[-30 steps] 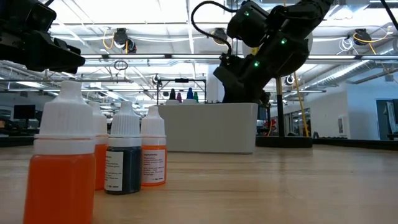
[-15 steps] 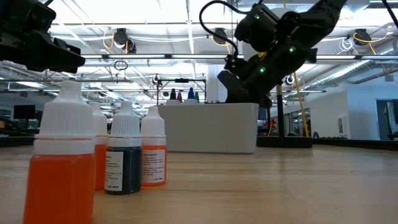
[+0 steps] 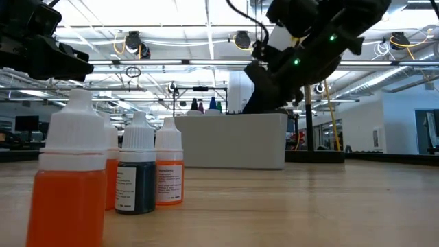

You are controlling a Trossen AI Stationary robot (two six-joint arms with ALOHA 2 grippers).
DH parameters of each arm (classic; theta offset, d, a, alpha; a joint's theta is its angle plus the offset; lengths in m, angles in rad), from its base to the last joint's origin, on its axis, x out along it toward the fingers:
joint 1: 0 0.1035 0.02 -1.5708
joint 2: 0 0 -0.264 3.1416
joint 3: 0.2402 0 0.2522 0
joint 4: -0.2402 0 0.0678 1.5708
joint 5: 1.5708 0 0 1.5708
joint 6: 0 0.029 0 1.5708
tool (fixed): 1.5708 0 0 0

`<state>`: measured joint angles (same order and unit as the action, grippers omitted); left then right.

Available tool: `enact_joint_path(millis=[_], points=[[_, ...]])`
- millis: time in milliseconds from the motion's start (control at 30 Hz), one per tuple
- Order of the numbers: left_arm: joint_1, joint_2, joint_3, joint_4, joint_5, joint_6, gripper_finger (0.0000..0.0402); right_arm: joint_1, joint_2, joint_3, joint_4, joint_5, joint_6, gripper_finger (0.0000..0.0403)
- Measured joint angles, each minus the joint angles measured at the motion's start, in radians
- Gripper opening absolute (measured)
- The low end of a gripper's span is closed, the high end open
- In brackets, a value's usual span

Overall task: Pick & Place food coloring
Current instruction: Put the small red food coloring bottle into the gray bin

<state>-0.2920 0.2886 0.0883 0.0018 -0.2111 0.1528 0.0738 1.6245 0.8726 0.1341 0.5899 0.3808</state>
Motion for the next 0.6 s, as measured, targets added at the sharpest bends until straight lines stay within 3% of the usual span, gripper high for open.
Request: enact_joint_path(millis=[333,600], points=[[0.0,0.0,0.0,0.001,0.0,-0.004,0.001,0.094,-0.016,0.0,-0.097,0.064,0.086,0.0057],[0.0,0.0,0.0,0.02,0.0,-0.004,0.001,0.101,-0.005,0.001,-0.102,0.01,0.126,0.0057]])
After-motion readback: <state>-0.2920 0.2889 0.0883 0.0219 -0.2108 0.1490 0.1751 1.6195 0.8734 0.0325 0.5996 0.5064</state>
